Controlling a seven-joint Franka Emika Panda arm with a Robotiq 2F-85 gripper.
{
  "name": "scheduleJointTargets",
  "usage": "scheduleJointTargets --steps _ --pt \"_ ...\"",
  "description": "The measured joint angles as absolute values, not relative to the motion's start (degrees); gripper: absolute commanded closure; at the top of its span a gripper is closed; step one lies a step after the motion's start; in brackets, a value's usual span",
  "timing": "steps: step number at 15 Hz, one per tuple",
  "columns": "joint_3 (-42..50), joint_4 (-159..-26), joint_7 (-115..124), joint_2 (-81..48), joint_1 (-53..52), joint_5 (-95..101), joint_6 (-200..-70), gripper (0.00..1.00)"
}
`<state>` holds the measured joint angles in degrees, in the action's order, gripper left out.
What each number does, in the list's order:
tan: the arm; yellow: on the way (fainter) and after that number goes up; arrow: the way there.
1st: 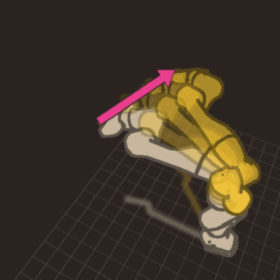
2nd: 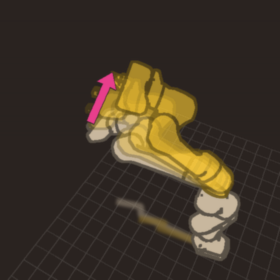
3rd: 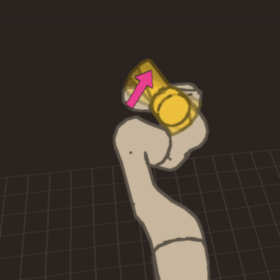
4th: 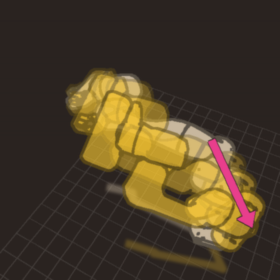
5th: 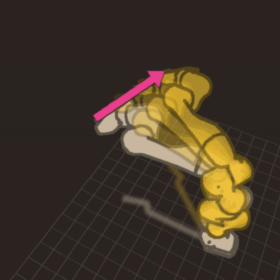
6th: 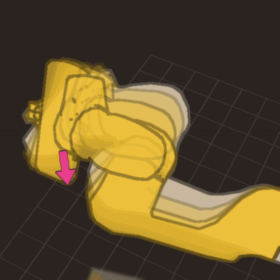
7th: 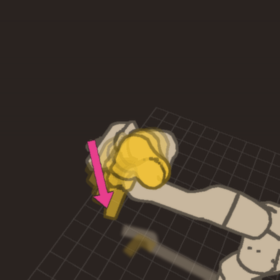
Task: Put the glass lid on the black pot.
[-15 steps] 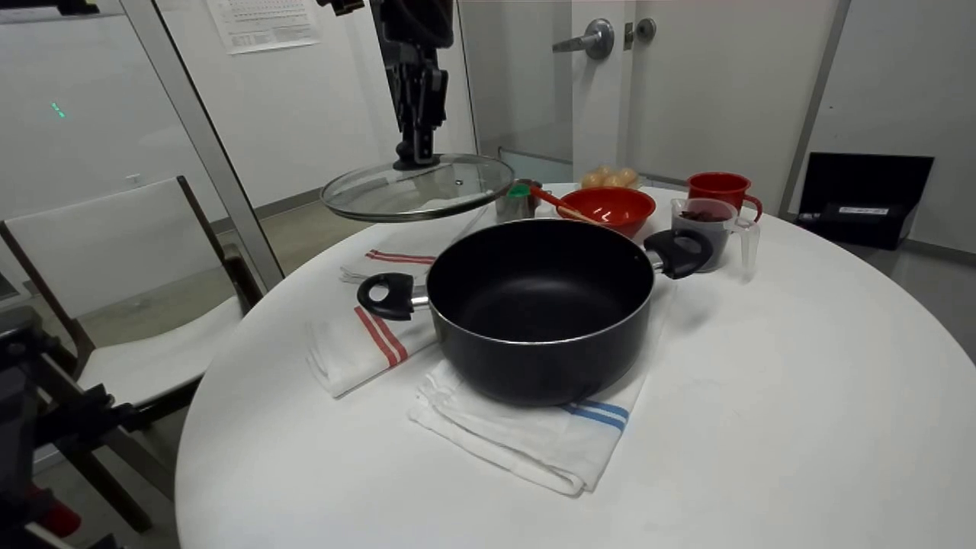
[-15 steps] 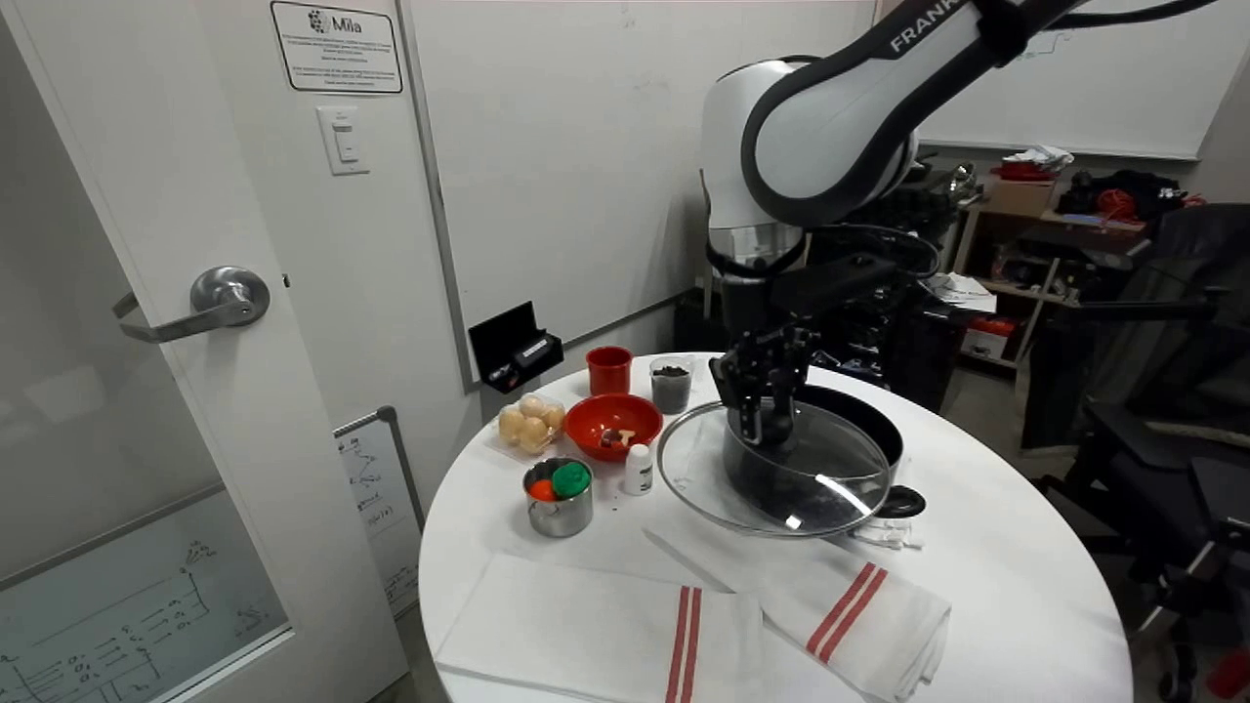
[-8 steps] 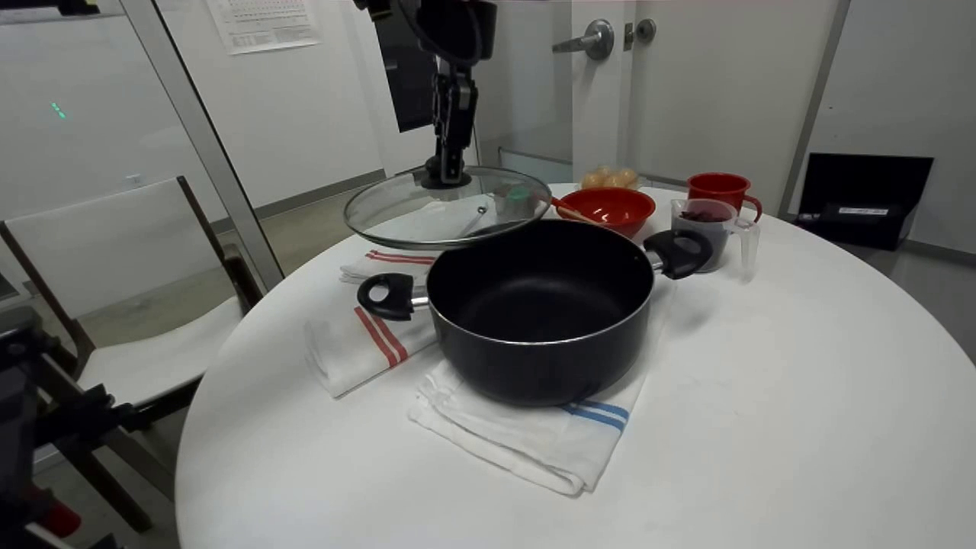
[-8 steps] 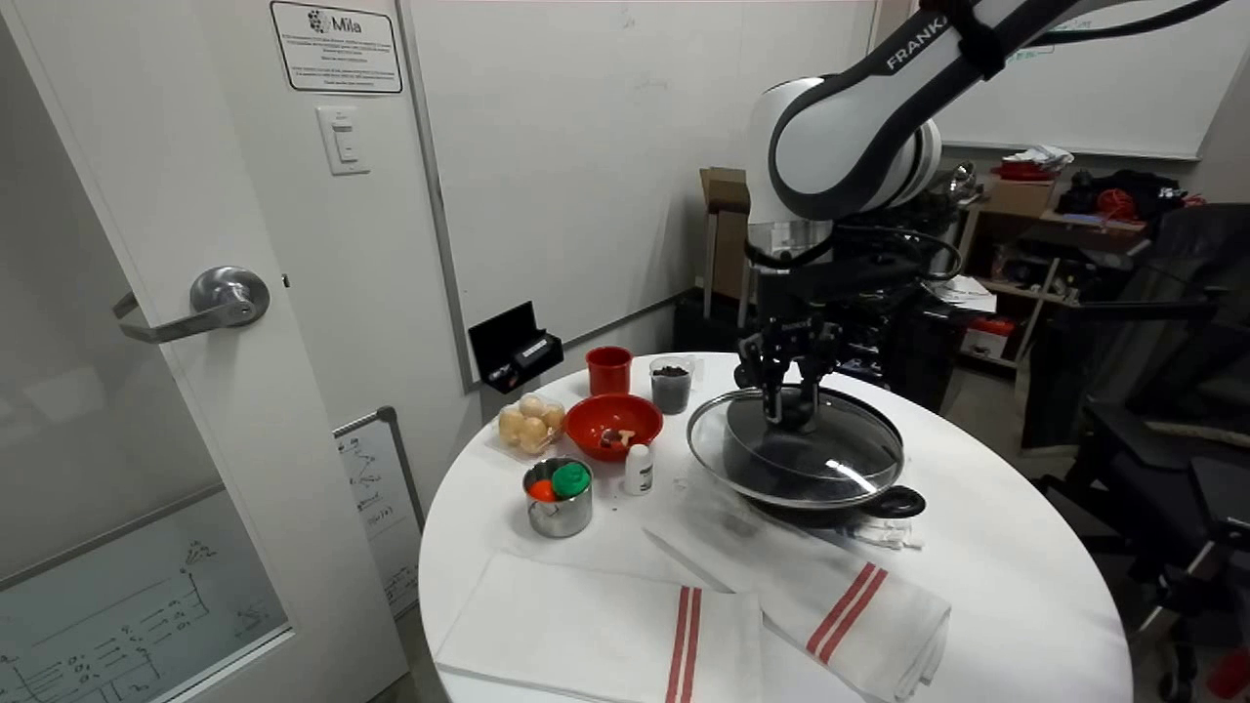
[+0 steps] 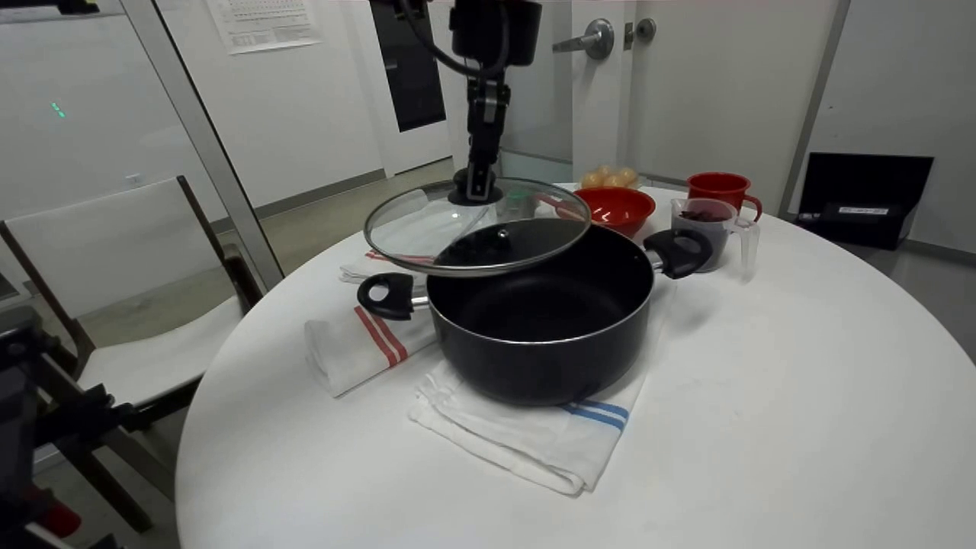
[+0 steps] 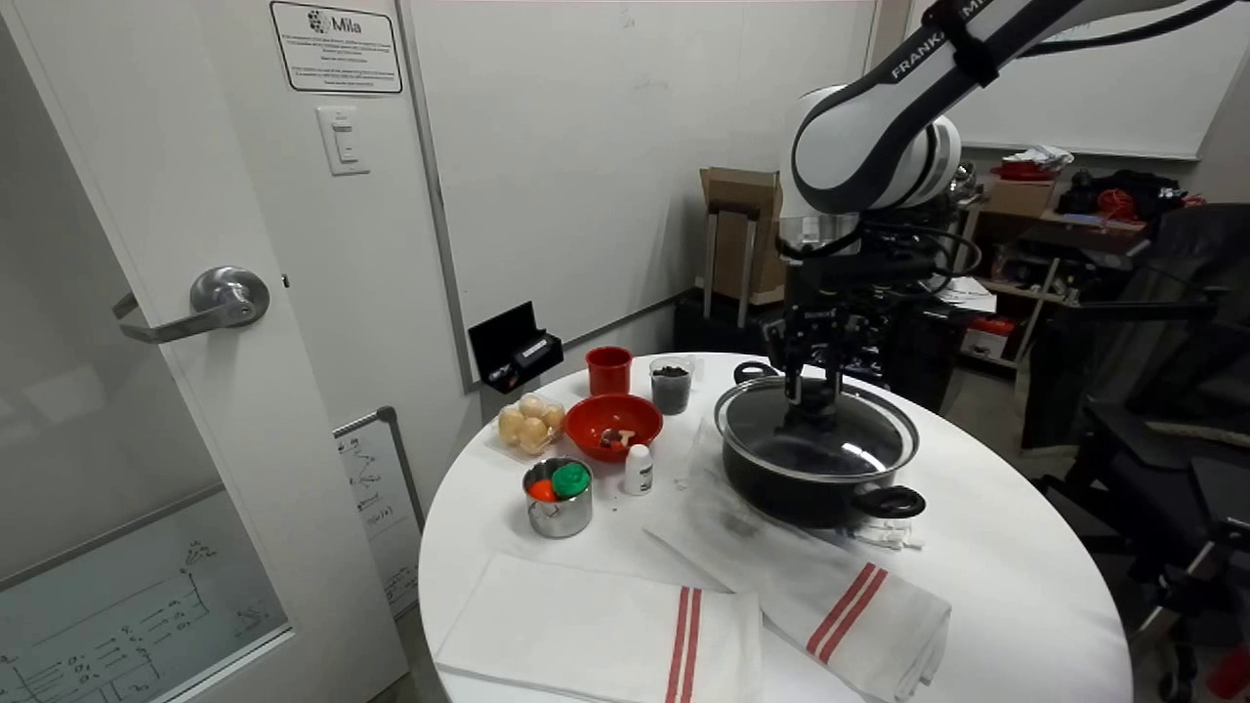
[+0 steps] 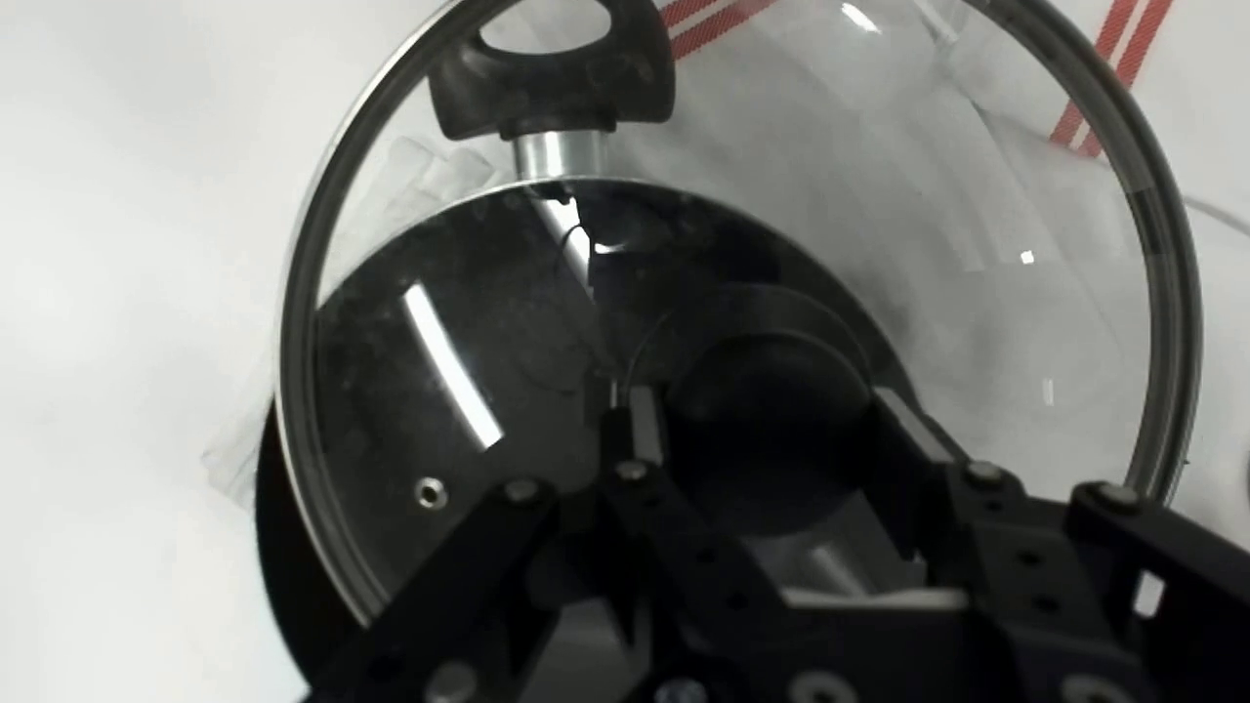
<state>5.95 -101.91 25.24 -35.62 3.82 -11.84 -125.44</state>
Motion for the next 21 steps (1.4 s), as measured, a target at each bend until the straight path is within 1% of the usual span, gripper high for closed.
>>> scheduleJointTargets --steps 8,21 --pt "8.8 -102.2 32.1 -36.2 4.4 -12.0 -126.5 0.75" --pt "8.9 -102.8 35.4 -38.5 7.0 -18.1 -130.5 0.75"
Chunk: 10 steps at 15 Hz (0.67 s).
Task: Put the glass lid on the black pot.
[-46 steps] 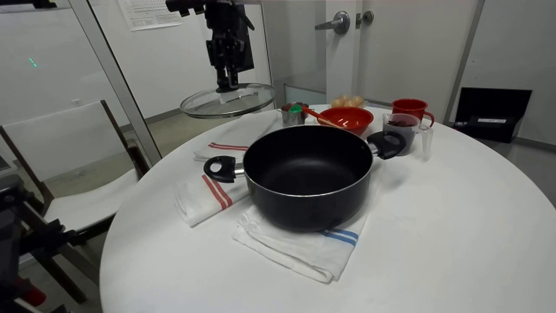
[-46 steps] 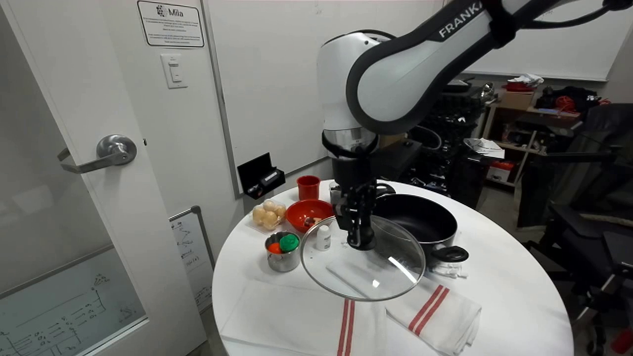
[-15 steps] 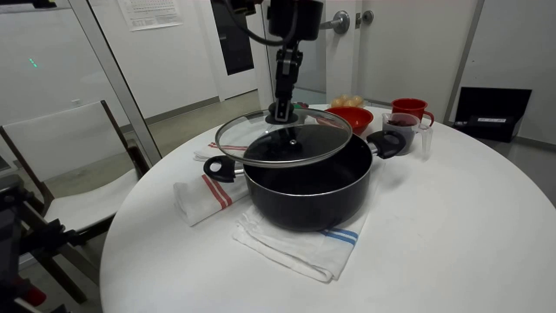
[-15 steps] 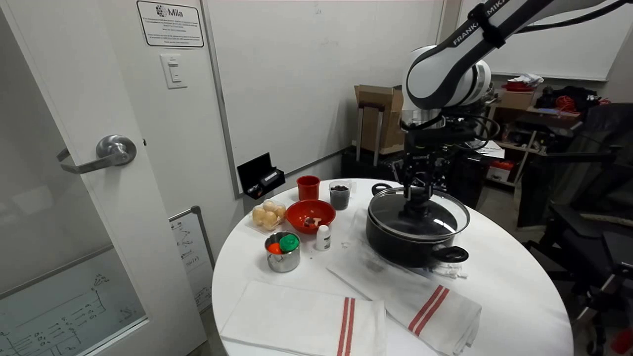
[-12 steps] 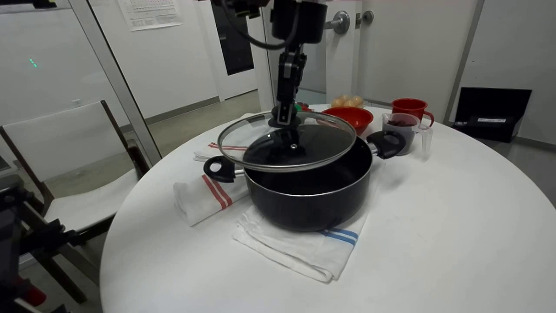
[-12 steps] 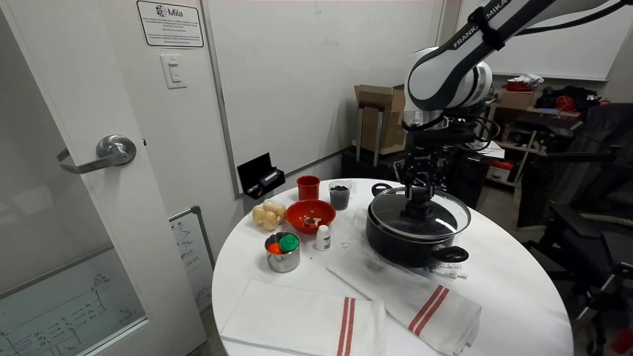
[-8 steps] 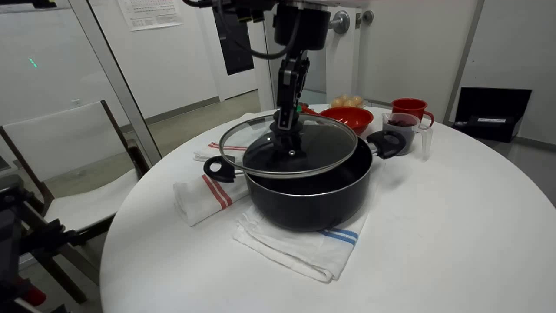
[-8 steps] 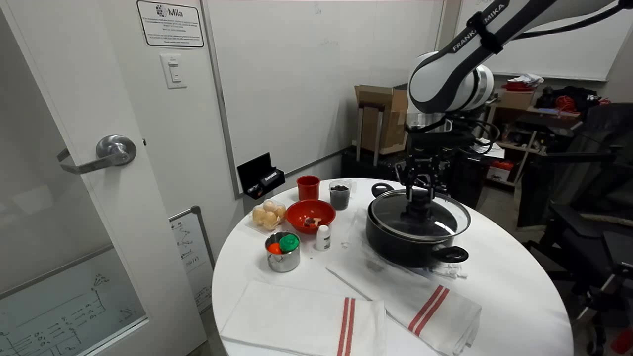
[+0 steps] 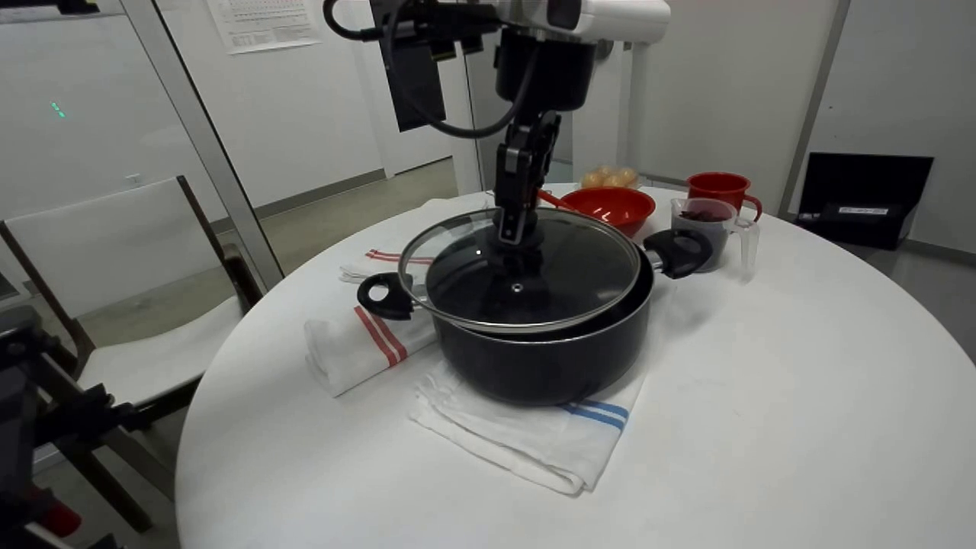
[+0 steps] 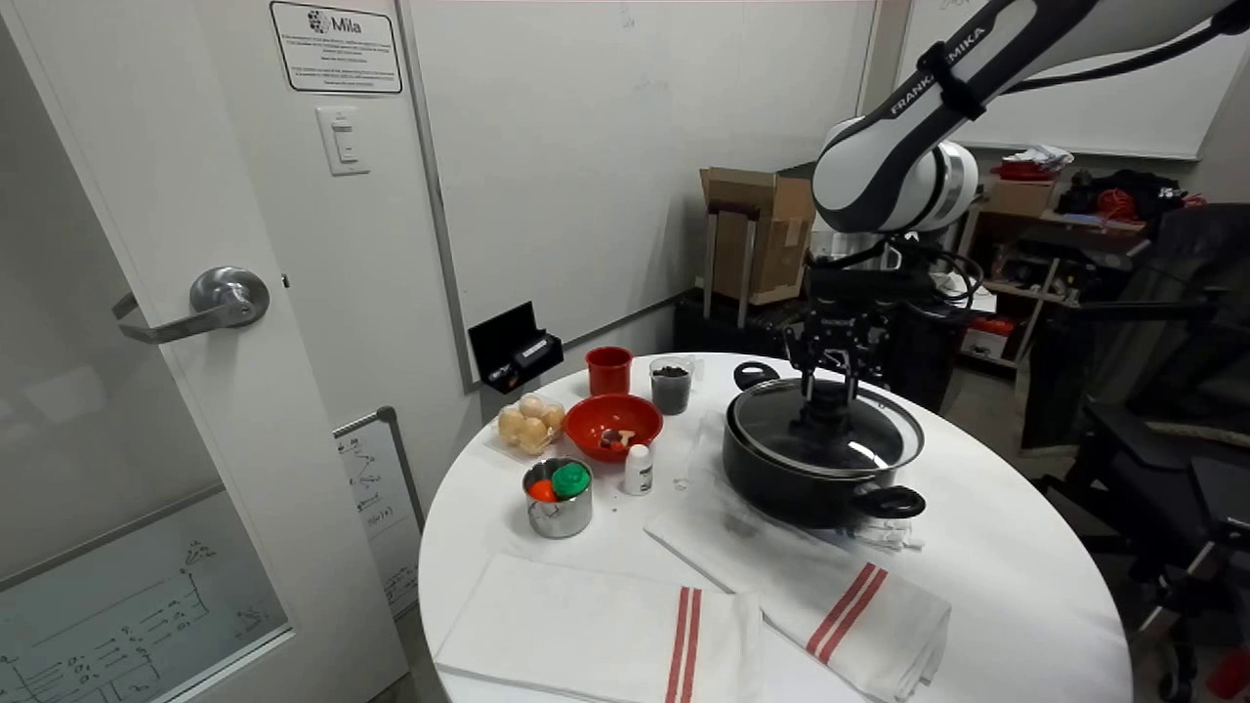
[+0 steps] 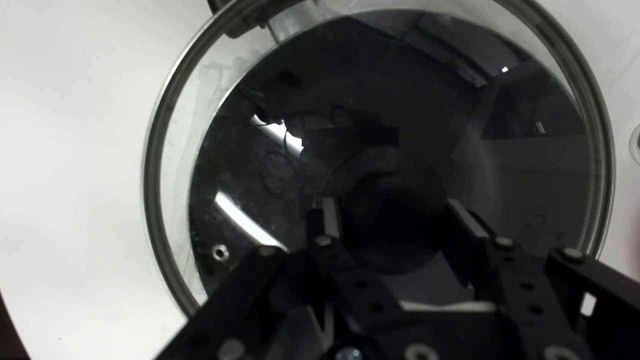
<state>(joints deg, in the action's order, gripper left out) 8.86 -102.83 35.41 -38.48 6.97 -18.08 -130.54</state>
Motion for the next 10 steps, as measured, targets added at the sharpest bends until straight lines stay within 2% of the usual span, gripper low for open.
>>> scheduleJointTargets --steps 10 --pt "8.9 -102.8 37.2 -39.0 7.2 -18.5 -131.9 0.75"
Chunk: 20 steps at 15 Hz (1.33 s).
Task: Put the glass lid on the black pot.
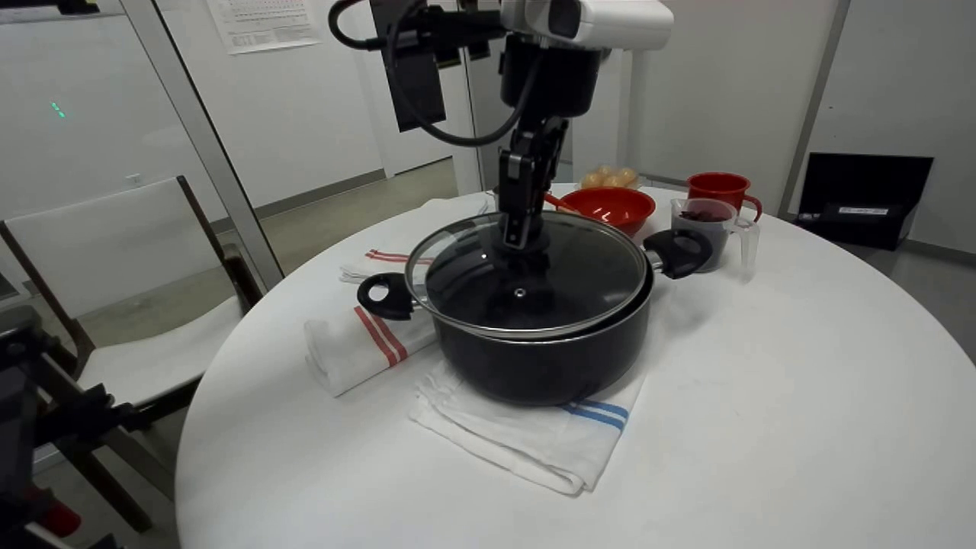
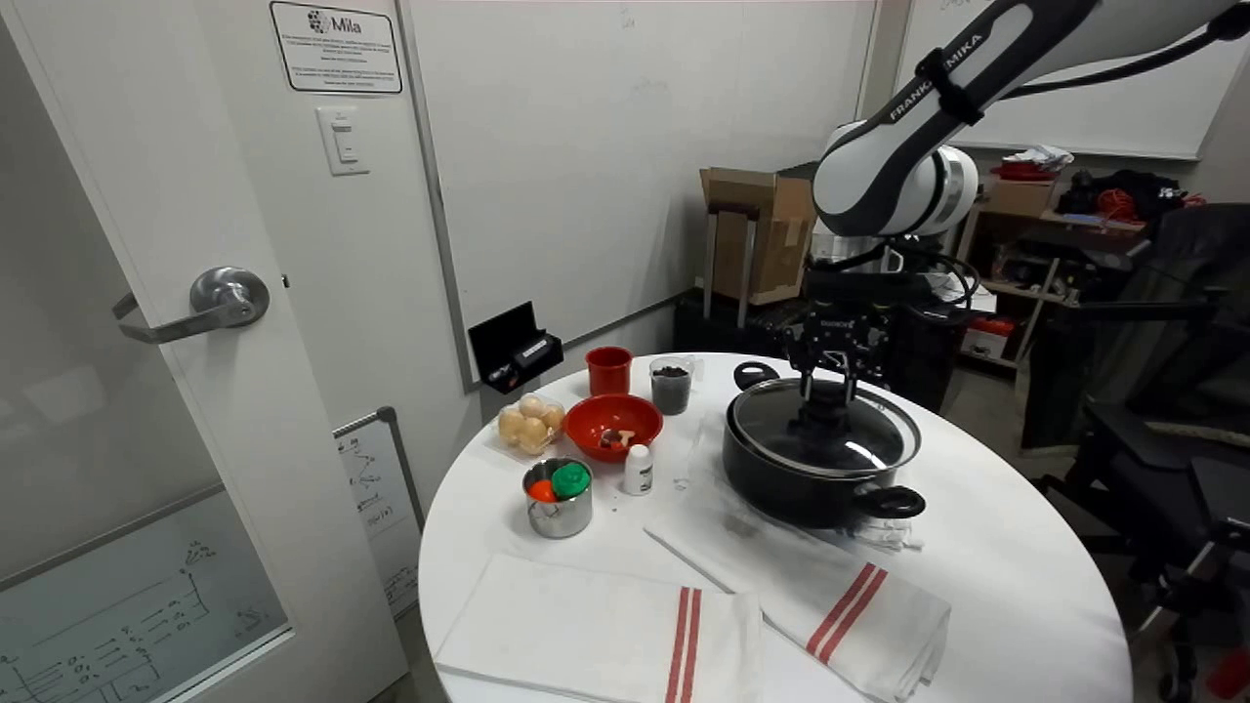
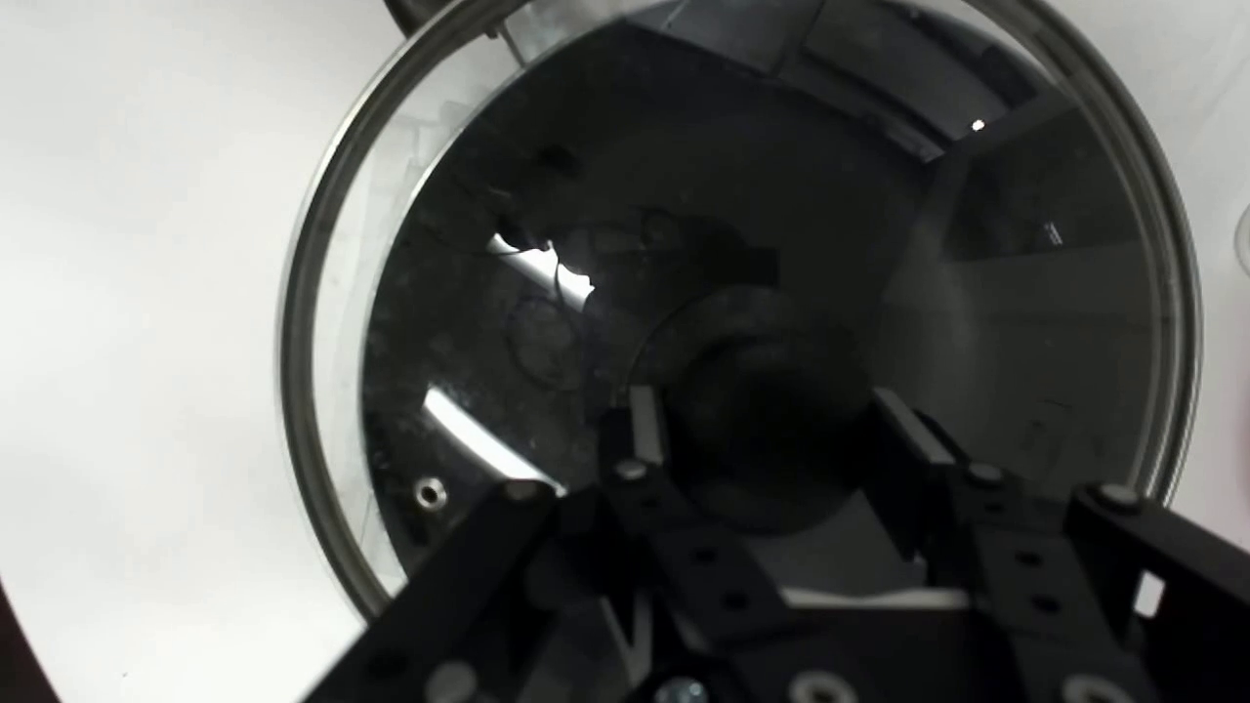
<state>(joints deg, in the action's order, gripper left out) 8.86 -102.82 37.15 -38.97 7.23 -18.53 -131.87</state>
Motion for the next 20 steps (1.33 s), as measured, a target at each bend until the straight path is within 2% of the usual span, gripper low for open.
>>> scheduleJointTargets --steps 20 --pt "8.9 -101.1 38.4 -40.2 7.1 -18.5 -131.9 0.75"
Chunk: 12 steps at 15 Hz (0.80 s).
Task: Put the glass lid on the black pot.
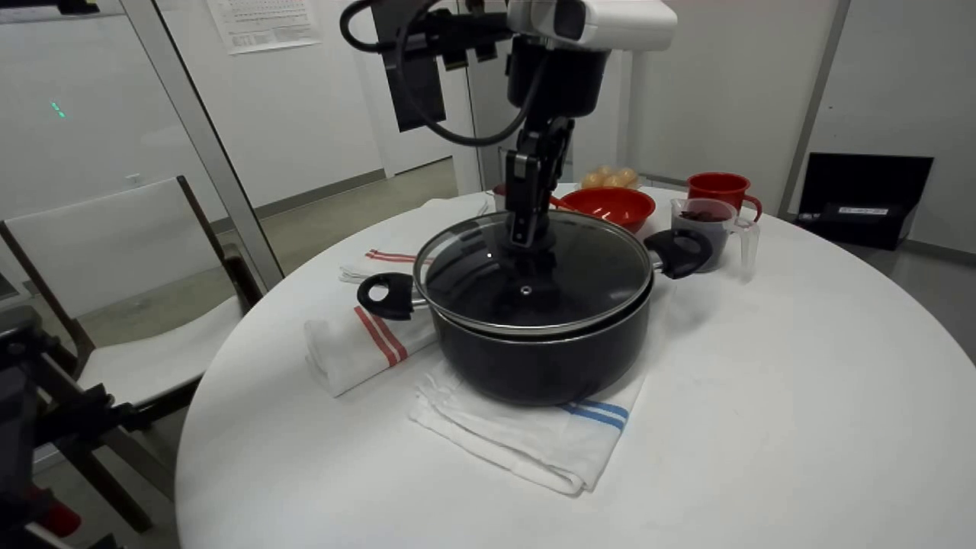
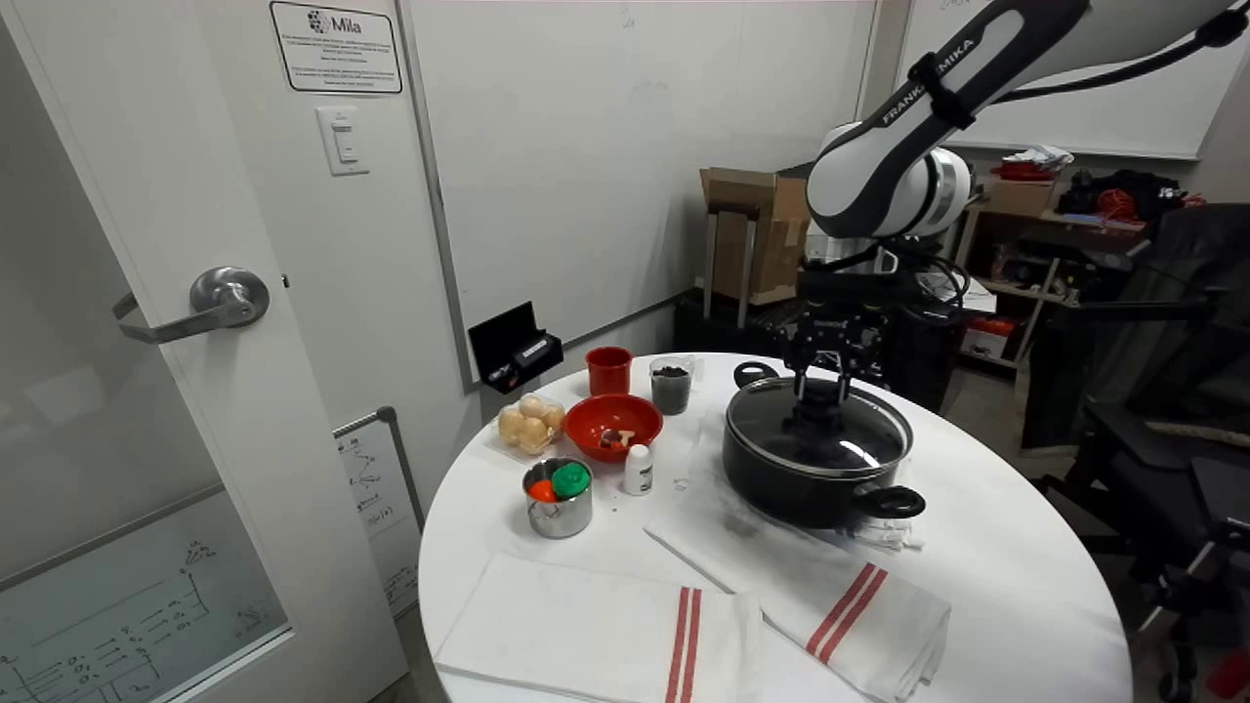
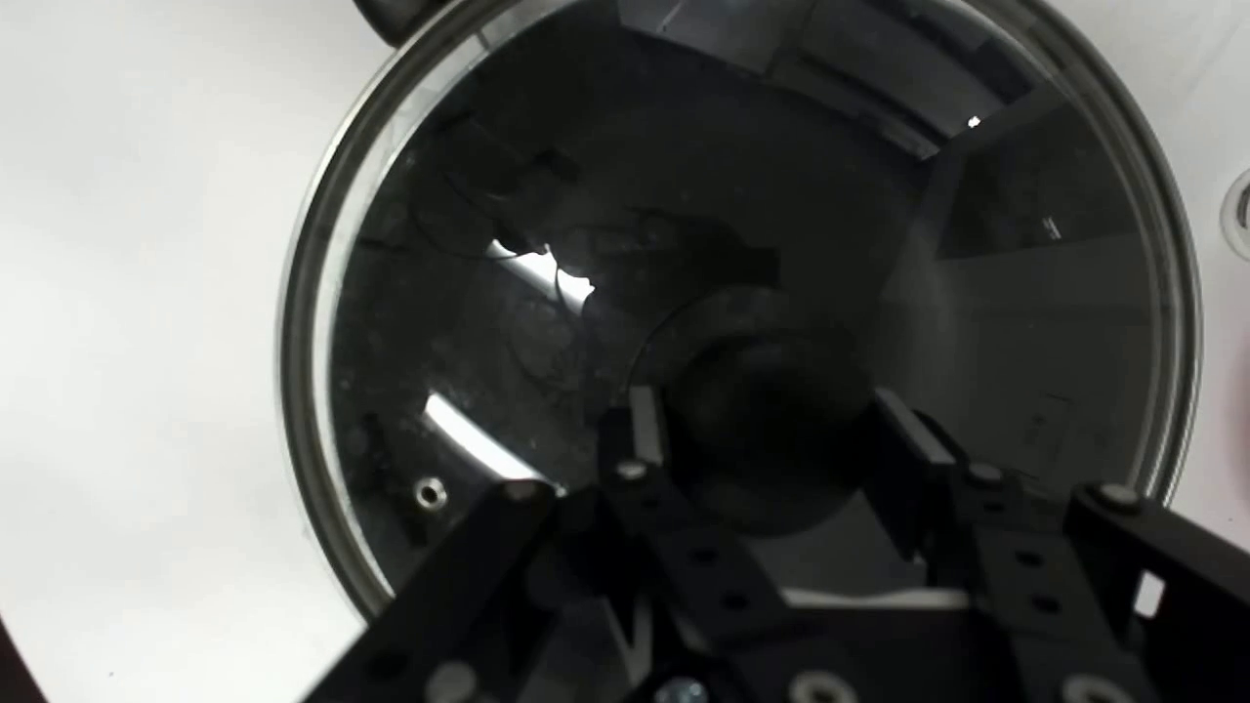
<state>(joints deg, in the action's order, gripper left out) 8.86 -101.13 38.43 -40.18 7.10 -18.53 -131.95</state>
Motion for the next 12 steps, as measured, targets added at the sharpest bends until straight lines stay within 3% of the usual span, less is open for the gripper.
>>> scheduleJointTargets --steps 12 --pt "8.9 -99.0 39.3 -42.1 7.1 -18.5 -131.9 0.75"
